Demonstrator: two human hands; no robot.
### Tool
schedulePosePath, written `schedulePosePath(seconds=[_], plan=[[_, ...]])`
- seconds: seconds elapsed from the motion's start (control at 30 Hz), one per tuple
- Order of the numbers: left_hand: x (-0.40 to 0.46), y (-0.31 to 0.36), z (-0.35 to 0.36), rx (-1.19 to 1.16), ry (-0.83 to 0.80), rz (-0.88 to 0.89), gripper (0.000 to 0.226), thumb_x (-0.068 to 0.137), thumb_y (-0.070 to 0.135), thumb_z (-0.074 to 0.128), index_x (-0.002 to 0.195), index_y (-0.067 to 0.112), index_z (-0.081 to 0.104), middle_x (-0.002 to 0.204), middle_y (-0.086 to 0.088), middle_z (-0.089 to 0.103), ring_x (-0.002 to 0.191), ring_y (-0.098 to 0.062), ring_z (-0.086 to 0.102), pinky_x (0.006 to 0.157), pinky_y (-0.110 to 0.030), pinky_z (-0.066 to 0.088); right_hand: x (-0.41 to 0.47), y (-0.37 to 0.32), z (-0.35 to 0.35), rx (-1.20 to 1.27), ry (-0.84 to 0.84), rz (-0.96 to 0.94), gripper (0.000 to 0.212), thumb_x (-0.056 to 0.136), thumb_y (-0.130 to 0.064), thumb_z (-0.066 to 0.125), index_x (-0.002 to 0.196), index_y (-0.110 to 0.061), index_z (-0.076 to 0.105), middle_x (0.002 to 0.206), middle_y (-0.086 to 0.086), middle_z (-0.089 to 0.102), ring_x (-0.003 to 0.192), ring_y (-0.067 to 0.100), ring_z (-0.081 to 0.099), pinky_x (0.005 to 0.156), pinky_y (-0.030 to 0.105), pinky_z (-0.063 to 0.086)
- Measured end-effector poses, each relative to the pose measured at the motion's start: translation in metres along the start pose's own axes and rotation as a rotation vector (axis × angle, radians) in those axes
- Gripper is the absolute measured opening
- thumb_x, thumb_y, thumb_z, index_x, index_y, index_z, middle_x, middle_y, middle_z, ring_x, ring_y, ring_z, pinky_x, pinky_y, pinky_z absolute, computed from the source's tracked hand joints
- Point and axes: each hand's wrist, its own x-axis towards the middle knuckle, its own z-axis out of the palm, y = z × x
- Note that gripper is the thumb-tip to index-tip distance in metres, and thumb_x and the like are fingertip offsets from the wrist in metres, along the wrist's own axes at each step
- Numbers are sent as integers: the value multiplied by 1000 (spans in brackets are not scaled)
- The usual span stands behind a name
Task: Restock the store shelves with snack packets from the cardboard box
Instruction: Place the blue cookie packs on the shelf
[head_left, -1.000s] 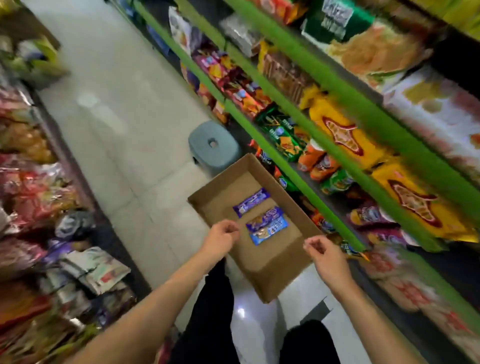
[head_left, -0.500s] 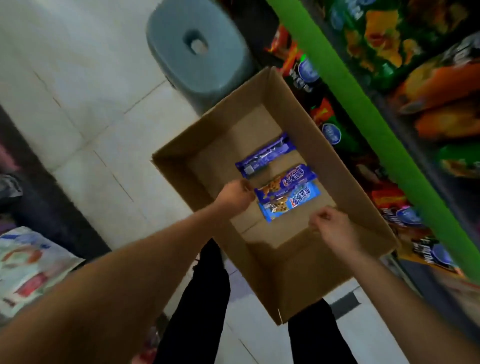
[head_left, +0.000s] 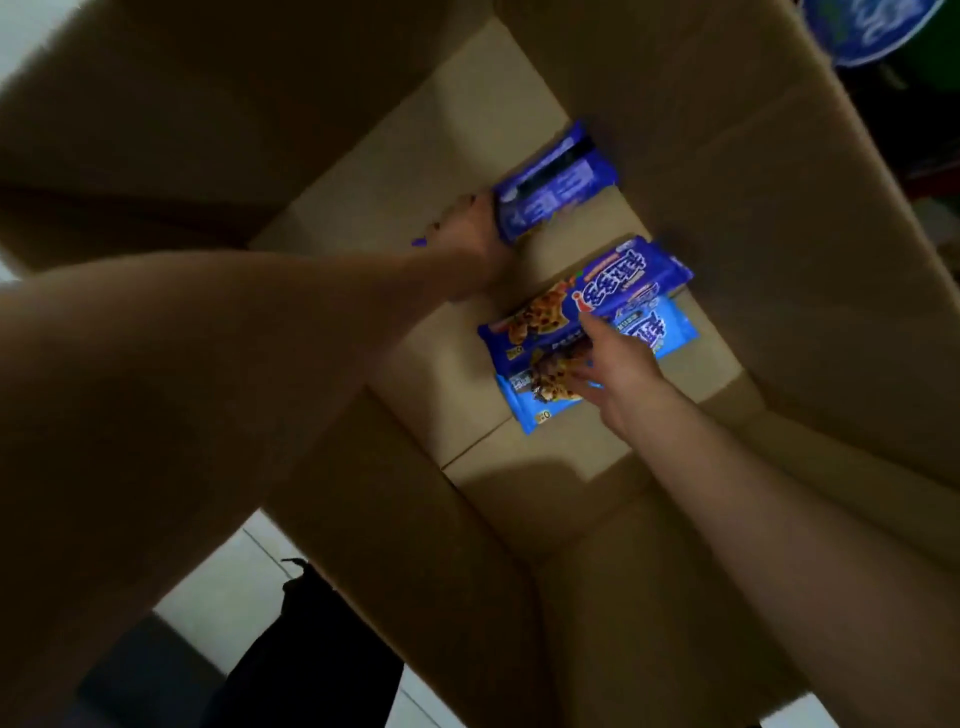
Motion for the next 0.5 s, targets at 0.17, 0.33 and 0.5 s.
schedulePosePath(seconds=[0.17, 0.33, 0.5], plan=[[15, 7, 5, 2, -107, -69, 75, 68, 35, 87, 132, 16, 54, 133, -14, 59, 123, -33, 56, 98, -38, 50, 23, -10, 25, 45, -19, 57, 35, 89, -35, 73, 113, -16, 57, 94, 5, 65, 82, 22, 64, 68, 33, 52], [0, 22, 22, -12, -173, -114, 84, 67, 35, 90, 137, 12, 50, 140, -14, 51, 126, -31, 52, 100, -36, 49, 23, -8, 21, 56, -33, 59, 20, 91, -16, 65, 108, -16, 55, 83, 3, 63, 67, 16, 61, 40, 18, 48], [-14, 28, 30, -326, -274, -131, 65, 66, 15, 88, 123, 9, 56, 111, -7, 64, 95, -24, 62, 67, -32, 54, 21, 8, -6, 47, -51, 24, 26, 91, -10, 65, 115, -15, 58, 93, 3, 69, 73, 16, 67, 40, 20, 49]])
